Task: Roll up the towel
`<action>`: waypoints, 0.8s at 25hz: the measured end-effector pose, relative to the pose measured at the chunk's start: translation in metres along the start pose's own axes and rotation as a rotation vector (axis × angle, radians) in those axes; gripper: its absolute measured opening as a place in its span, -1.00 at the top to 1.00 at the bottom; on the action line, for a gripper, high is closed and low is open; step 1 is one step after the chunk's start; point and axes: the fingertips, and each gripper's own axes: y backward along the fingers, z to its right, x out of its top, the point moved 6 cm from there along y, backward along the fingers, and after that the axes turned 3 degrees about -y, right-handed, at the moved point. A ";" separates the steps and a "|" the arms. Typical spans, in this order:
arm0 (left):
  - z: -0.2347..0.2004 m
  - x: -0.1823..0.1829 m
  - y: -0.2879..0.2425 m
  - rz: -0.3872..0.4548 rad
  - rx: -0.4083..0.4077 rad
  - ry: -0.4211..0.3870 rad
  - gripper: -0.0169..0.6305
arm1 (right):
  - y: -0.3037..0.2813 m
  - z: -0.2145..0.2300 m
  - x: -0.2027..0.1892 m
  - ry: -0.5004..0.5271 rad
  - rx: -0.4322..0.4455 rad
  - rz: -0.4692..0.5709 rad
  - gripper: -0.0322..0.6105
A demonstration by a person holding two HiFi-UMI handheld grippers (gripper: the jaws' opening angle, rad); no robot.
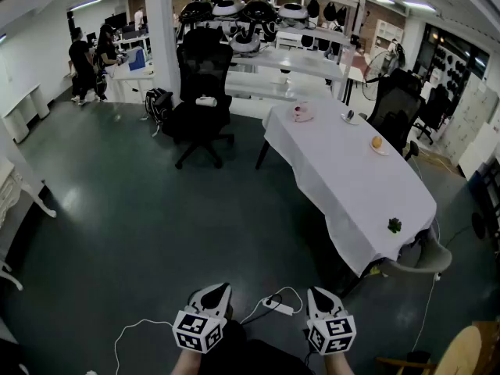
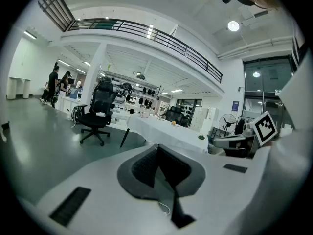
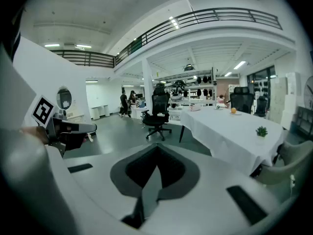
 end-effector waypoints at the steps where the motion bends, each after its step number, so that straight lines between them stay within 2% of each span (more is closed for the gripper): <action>1: 0.003 -0.001 0.004 0.000 -0.001 -0.001 0.91 | 0.006 0.000 -0.001 0.000 -0.006 0.008 0.88; 12: 0.020 0.005 0.031 0.008 -0.004 -0.068 0.91 | 0.037 -0.017 -0.002 -0.006 -0.011 0.067 0.88; 18: 0.016 0.015 0.036 0.053 0.004 -0.050 0.90 | 0.038 -0.017 0.008 -0.020 -0.064 0.114 0.87; 19: 0.015 0.015 0.037 0.054 0.003 -0.041 0.88 | 0.039 -0.016 0.008 -0.031 -0.063 0.123 0.87; 20: 0.015 0.014 0.037 0.054 -0.004 -0.027 0.72 | 0.040 -0.015 0.008 -0.047 -0.057 0.130 0.88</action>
